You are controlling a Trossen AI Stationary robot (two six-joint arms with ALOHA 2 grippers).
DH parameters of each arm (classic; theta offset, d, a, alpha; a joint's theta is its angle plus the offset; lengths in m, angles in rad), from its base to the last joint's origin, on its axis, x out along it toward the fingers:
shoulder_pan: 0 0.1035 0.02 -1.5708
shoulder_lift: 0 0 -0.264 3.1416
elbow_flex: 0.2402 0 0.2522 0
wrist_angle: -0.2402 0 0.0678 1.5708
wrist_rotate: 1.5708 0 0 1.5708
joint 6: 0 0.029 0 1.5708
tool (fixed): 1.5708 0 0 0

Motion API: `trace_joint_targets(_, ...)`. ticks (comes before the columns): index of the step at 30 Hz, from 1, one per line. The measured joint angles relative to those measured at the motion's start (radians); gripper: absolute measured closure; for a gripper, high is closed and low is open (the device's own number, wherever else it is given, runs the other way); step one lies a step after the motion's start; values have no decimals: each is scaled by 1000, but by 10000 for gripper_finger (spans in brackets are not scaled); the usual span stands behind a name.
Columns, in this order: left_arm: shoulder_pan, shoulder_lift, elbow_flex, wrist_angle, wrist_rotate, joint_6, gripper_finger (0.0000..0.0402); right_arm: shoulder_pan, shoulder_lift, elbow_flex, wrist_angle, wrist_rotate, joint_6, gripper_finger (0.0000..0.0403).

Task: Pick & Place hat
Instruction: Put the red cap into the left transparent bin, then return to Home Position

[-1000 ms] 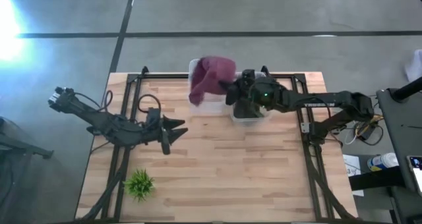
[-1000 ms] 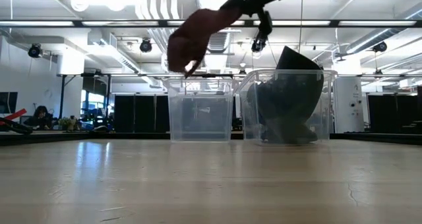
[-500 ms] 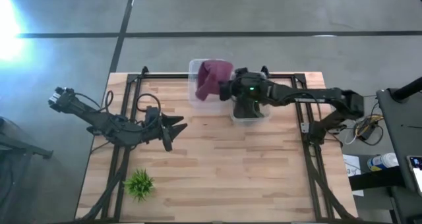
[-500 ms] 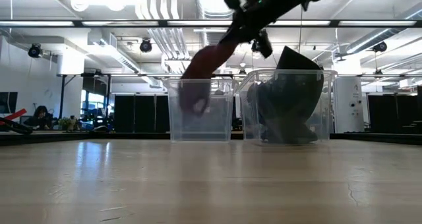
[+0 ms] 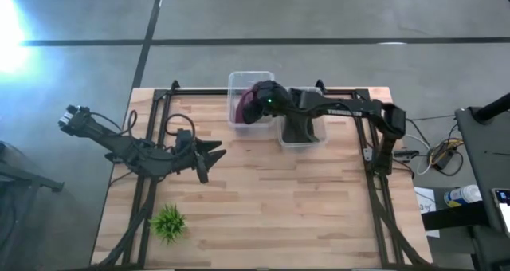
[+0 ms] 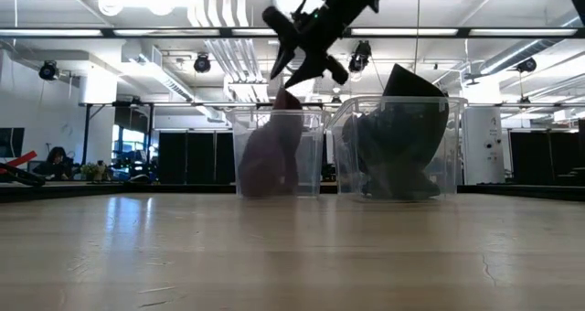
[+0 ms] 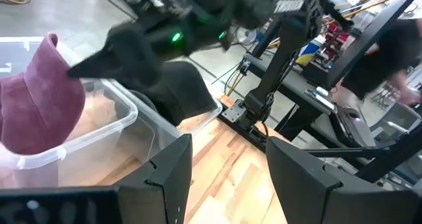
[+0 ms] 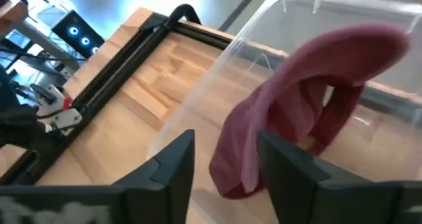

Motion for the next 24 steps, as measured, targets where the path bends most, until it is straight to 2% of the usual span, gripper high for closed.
trace_joint_targets(5,0,0,0,-32,6,-18,213,20,-69,-12,-90,6,-45,211)
trace_joint_targets(9,0,0,0,-30,74,-17,213,77,-179,-93,-95,28,-58,201)
trace_joint_targets(12,3,0,0,-19,181,10,213,160,-286,-209,-48,60,-85,200)
trace_joint_targets(16,12,-4,-23,-9,234,48,213,283,-482,-408,59,72,-56,200)
trace_joint_targets(18,34,-11,-44,14,295,78,213,341,-586,-511,90,86,-43,200)
trace_joint_targets(20,71,-24,-72,71,447,128,213,388,-688,-596,62,108,-43,200)
trace_joint_targets(23,168,-32,-120,169,842,162,213,428,-847,-692,-19,101,4,200)
trace_joint_targets(24,201,-32,-135,177,920,154,213,438,-896,-717,-27,100,57,200)
